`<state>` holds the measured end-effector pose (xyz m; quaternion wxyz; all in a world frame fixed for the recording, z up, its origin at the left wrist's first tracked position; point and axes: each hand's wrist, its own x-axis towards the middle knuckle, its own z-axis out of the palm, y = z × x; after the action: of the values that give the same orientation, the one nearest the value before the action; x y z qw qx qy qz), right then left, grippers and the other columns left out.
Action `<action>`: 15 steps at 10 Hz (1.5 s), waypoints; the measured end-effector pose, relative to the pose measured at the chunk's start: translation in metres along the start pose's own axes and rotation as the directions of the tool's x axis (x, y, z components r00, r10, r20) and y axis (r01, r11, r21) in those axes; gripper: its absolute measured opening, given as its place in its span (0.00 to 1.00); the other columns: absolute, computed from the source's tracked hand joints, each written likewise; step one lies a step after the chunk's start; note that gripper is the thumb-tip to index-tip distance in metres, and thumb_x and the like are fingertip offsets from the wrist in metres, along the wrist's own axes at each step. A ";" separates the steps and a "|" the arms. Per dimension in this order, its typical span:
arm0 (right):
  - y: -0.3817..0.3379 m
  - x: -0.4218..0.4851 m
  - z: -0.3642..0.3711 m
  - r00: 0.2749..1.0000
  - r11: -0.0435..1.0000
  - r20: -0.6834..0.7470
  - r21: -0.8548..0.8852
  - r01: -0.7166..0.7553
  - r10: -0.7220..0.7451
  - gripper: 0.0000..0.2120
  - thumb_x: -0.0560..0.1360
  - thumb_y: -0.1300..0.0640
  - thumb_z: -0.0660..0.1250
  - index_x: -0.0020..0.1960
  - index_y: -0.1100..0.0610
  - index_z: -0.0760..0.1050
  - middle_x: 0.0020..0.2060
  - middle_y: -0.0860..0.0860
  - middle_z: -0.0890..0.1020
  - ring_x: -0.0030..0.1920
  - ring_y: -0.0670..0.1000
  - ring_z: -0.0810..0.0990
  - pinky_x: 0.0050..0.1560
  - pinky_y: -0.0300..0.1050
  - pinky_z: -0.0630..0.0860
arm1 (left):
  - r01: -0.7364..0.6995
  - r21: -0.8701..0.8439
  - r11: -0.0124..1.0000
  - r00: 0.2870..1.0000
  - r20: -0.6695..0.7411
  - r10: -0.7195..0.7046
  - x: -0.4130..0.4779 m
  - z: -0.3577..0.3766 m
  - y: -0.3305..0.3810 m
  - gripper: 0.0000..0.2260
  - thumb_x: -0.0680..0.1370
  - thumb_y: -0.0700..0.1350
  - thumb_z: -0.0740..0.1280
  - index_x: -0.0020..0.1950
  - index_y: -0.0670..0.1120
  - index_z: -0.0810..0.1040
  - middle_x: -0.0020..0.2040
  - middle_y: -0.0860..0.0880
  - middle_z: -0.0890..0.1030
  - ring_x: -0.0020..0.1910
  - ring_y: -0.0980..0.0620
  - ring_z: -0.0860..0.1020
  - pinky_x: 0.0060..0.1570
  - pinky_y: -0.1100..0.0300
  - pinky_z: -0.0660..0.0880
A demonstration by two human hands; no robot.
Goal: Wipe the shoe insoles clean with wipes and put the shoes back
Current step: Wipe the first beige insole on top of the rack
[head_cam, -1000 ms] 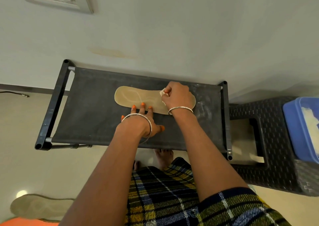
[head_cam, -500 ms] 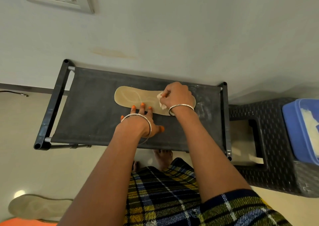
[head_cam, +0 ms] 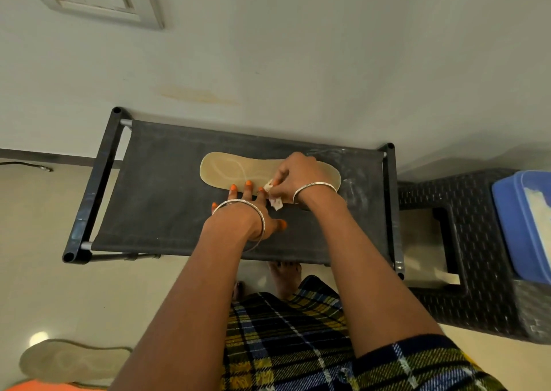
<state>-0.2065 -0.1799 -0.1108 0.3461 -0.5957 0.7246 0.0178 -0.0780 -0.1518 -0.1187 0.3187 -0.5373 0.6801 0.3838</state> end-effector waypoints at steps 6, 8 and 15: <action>0.023 0.002 -0.017 0.967 0.975 -0.182 0.169 -0.146 0.177 0.04 0.64 0.54 0.75 0.36 0.54 0.84 0.35 0.51 0.85 0.39 0.53 0.85 0.46 0.47 0.83 | -0.008 -0.001 1.000 1.000 0.020 0.008 -0.002 -0.002 -0.003 0.39 0.79 0.65 0.56 0.79 0.51 0.36 0.78 0.48 0.32 0.76 0.40 0.34 0.74 0.38 0.47; 0.028 0.002 -0.022 0.866 0.851 -0.443 0.524 0.041 0.232 0.05 0.65 0.60 0.75 0.38 0.56 0.80 0.33 0.49 0.82 0.37 0.51 0.84 0.44 0.52 0.83 | -0.004 0.001 1.000 1.000 0.021 0.004 -0.002 -0.001 -0.002 0.39 0.79 0.64 0.56 0.79 0.51 0.35 0.78 0.48 0.32 0.76 0.40 0.34 0.74 0.38 0.47; -0.004 0.004 0.009 0.993 0.995 -0.082 0.044 0.085 -0.081 0.05 0.68 0.57 0.78 0.44 0.54 0.86 0.40 0.50 0.86 0.42 0.51 0.84 0.53 0.49 0.81 | 0.017 -0.030 0.999 1.000 -0.012 -0.017 -0.001 -0.001 -0.002 0.41 0.79 0.64 0.58 0.78 0.50 0.34 0.78 0.48 0.34 0.76 0.41 0.34 0.75 0.39 0.47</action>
<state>-0.1993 -0.1808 -0.1185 0.3313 -0.6172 0.7126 -0.0380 -0.0761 -0.1523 -0.1177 0.3095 -0.5501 0.6716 0.3880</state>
